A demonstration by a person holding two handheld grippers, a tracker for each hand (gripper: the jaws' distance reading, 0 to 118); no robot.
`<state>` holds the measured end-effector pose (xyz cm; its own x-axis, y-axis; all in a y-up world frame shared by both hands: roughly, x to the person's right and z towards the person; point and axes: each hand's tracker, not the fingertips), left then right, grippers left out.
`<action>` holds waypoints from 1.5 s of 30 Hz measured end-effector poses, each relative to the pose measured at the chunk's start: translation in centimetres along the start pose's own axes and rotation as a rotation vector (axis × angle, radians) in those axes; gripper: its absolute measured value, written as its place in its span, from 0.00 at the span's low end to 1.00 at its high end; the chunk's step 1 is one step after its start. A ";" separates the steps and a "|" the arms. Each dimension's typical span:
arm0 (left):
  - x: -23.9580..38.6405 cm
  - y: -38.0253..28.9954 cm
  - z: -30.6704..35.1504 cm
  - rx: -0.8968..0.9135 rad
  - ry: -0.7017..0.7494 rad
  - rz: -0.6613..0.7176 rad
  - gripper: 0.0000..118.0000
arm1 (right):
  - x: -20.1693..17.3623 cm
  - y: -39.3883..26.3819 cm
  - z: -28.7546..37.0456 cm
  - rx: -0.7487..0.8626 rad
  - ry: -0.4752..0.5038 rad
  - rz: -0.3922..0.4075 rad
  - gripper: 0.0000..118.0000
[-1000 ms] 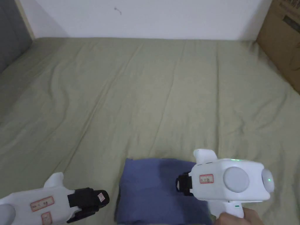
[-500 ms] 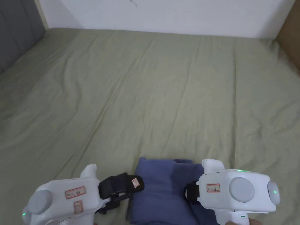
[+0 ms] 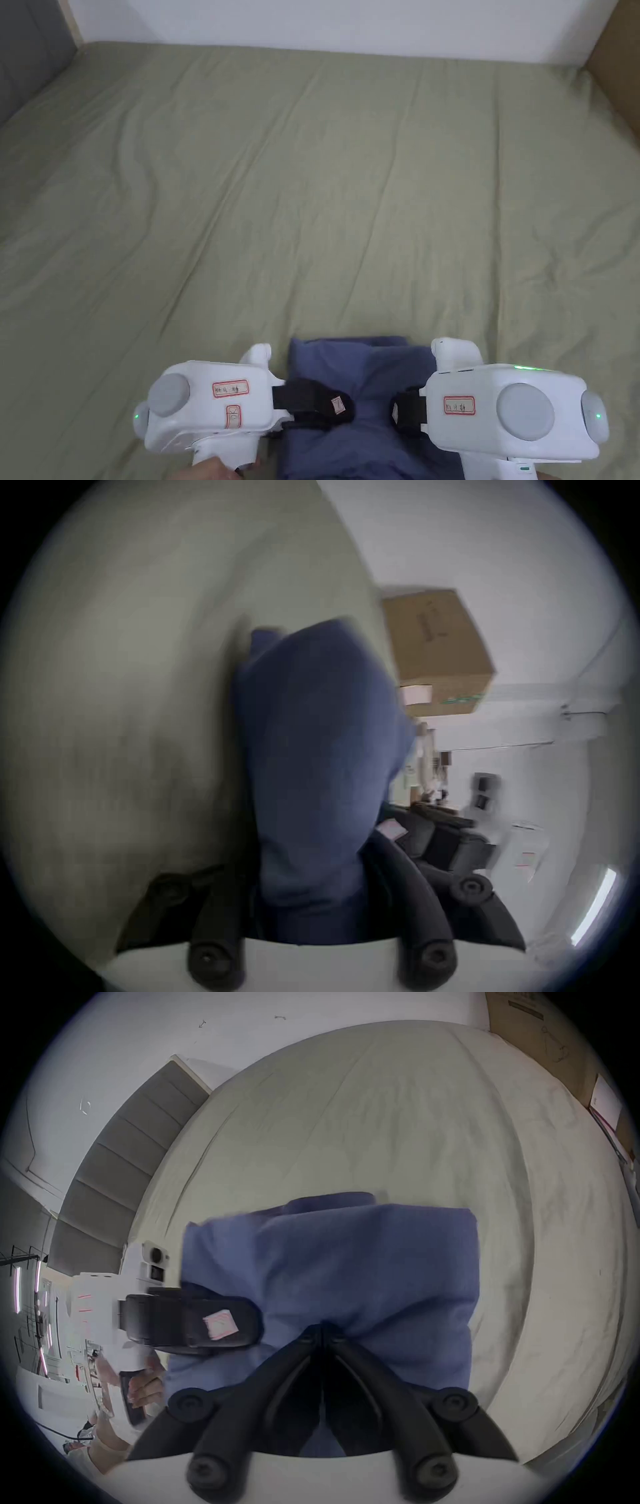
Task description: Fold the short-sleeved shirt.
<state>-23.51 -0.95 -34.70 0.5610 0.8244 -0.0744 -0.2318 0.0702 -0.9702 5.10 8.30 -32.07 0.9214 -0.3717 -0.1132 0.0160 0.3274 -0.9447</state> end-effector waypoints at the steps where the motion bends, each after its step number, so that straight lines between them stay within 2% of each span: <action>1: -0.6 0.2 0.4 0.018 -0.176 0.060 0.17 | 0.0 -0.1 0.0 0.001 0.004 0.000 0.00; 2: -1.1 0.4 1.2 0.022 -0.213 0.093 0.17 | 0.1 0.0 0.1 0.007 0.008 0.003 0.00; 3: -0.9 0.4 1.3 0.024 -0.182 0.090 0.17 | 0.1 0.0 0.4 0.016 0.023 -0.003 0.00; 5: -0.3 0.5 1.5 0.008 -0.124 0.010 0.17 | -0.3 0.0 0.8 0.022 0.009 -0.009 0.00; 7: 0.4 1.0 2.0 -0.003 -0.099 0.007 0.17 | -0.6 -0.1 1.7 0.060 -0.009 0.007 0.00; 11: 2.3 2.5 5.3 -0.017 0.042 -0.133 0.17 | -0.4 0.5 3.5 0.108 -0.019 0.017 0.00; 17: 3.9 6.2 15.3 0.074 0.536 -0.333 0.17 | 1.6 1.2 4.4 0.145 -0.082 -0.020 0.00; 21: 1.5 9.8 20.8 0.057 0.857 -0.352 0.17 | 3.2 1.2 4.5 0.146 -0.090 -0.076 0.00; 25: -1.9 12.8 24.8 0.007 1.234 -0.369 0.17 | 4.0 1.1 4.2 0.132 -0.133 -0.088 0.00; 26: -3.0 13.5 25.7 0.010 1.304 -0.364 0.20 | 4.1 1.1 4.1 0.128 -0.141 -0.091 0.00; 27: -3.9 14.0 26.4 0.005 1.367 -0.368 0.31 | 4.2 1.1 4.0 0.124 -0.145 -0.095 0.00; 29: -5.4 14.7 27.3 -0.004 1.482 -0.366 0.62 | 4.4 1.1 3.5 0.114 -0.152 -0.101 0.00; 30: -6.1 14.9 27.5 -0.010 1.495 -0.378 0.82 | 4.4 1.2 3.3 0.110 -0.158 -0.104 0.00; 31: -6.7 15.1 28.0 0.000 1.498 -0.378 0.89 | 4.4 1.3 3.0 0.106 -0.159 -0.104 0.00; 33: -7.0 15.2 28.5 0.018 1.541 -0.334 0.88 | 4.3 1.4 2.5 0.095 -0.158 -0.104 0.00; 38: -4.8 14.1 30.2 0.208 1.373 -0.220 0.87 | 3.9 1.4 2.2 0.082 -0.146 -0.082 0.00; 40: -2.9 13.1 30.5 0.267 1.257 -0.210 0.84 | 3.9 1.3 2.3 0.083 -0.141 -0.075 0.00; 41: -1.6 12.3 30.4 0.301 1.172 -0.209 0.73 | 3.9 1.2 2.4 0.086 -0.137 -0.074 0.00; 43: 0.2 10.9 29.6 0.334 1.017 -0.198 0.14 | 3.1 0.9 2.9 0.092 -0.125 -0.079 0.00; 44: 1.4 9.9 29.2 0.351 0.971 -0.200 0.01 | 3.1 0.8 3.1 0.097 -0.116 -0.080 0.00; 45: 2.5 9.0 28.7 0.372 0.914 -0.204 0.01 | 3.1 0.7 3.4 0.101 -0.111 -0.082 0.00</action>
<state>-47.05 17.86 -37.03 0.9758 0.0412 -0.2146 -0.2091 0.4616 -0.8621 9.35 10.34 -32.01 0.9527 -0.3038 0.0027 0.1263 0.3882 -0.9129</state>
